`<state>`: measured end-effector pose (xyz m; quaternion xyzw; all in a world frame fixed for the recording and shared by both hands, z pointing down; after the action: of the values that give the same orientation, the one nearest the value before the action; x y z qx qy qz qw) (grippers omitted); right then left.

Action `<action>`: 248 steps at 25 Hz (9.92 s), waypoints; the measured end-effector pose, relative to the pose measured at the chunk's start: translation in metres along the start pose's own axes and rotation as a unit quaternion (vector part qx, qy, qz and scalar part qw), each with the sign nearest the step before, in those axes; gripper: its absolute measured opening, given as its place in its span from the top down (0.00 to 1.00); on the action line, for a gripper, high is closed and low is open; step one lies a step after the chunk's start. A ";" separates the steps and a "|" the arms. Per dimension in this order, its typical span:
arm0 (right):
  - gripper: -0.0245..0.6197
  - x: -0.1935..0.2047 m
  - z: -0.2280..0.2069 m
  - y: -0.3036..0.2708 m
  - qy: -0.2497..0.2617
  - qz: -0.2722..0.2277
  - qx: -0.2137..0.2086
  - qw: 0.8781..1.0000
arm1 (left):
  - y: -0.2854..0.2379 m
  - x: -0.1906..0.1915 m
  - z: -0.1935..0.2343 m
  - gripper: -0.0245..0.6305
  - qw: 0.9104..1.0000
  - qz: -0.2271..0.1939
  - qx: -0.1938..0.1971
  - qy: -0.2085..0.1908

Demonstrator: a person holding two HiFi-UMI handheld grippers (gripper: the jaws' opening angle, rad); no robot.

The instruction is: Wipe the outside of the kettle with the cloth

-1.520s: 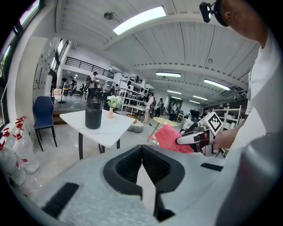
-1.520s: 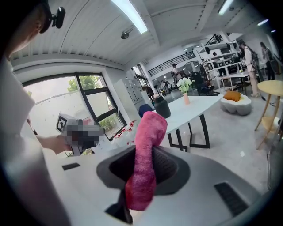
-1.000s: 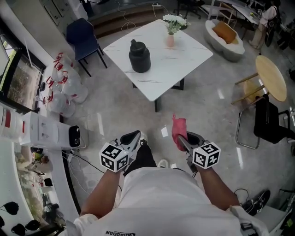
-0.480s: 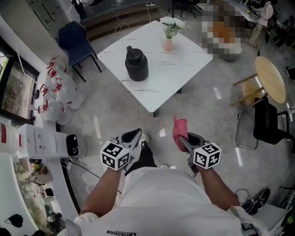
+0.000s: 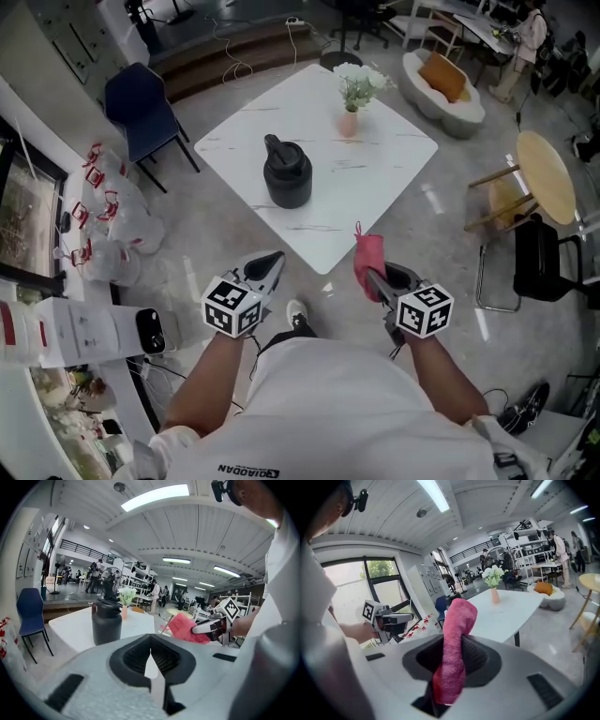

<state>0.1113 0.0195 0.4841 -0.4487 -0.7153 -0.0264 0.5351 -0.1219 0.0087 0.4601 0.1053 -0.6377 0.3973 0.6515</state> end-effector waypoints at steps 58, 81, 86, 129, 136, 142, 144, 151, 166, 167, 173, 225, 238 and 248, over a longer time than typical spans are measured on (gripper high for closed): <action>0.80 -0.111 -0.102 -0.139 -0.021 0.019 0.032 0.999 | -0.185 -0.067 0.284 0.62 0.954 0.152 0.037 -0.257; 0.80 -0.105 -0.125 -0.141 -0.042 0.030 0.050 0.997 | -0.227 -0.057 0.268 0.70 0.854 0.273 0.216 -0.386; 0.80 -0.105 -0.128 -0.139 -0.044 0.028 0.048 0.998 | -0.234 -0.066 0.268 0.70 0.894 0.299 0.181 -0.280; 0.80 -0.217 -0.006 -0.107 0.016 -0.015 -0.143 0.989 | -0.170 -0.019 0.131 0.76 0.955 0.211 0.127 -0.167; 0.80 -0.198 0.013 -0.191 0.114 0.079 -0.123 0.983 | -0.179 -0.009 0.127 0.77 0.946 0.216 0.122 -0.209; 0.80 -0.171 0.001 -0.221 0.292 0.148 -0.032 0.944 | -0.182 -0.007 0.121 0.81 0.937 0.234 0.143 -0.219; 0.81 -0.169 0.003 -0.222 0.306 0.146 -0.028 0.940 | -0.182 -0.007 0.121 0.81 0.934 0.240 0.149 -0.220; 0.81 -0.169 0.003 -0.223 0.285 0.138 -0.040 0.948 | -0.181 -0.006 0.122 0.81 0.934 0.242 0.148 -0.215; 0.81 -0.167 -0.006 -0.224 0.286 0.131 -0.042 0.948 | -0.184 -0.009 0.121 0.81 0.938 0.234 0.153 -0.204; 0.81 -0.168 -0.006 -0.224 0.287 0.131 -0.041 0.948 | -0.183 -0.008 0.122 0.81 0.939 0.235 0.151 -0.202; 0.82 -0.170 -0.008 -0.222 0.282 0.130 -0.041 0.950 | -0.184 -0.011 0.120 0.81 0.939 0.238 0.152 -0.196; 0.80 -0.213 -0.087 -0.161 0.240 0.050 0.071 0.967 | -0.214 -0.054 0.182 0.81 0.956 0.231 0.148 0.107; 0.81 -0.167 -0.010 -0.255 0.695 0.076 0.048 0.713 | -0.221 -0.060 0.190 0.82 0.952 0.233 0.153 0.128; 0.81 -0.128 -0.017 -0.257 0.798 0.087 -0.028 0.595 | -0.220 -0.058 0.197 0.82 0.949 0.238 0.161 0.132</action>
<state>-0.0453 -0.2211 0.5036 -0.3234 0.0417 -0.3473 0.8793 -0.1181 -0.2856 0.5210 0.0003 -0.4803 0.6486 0.5905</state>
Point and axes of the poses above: the fingertips, and each gripper's own axes: y backward along the fingers, z to its left, x out of its underside, the point moved 3 cm from there along y, backward along the fingers, and after that the axes turned 3 degrees about -y, right-handed, at the moved point
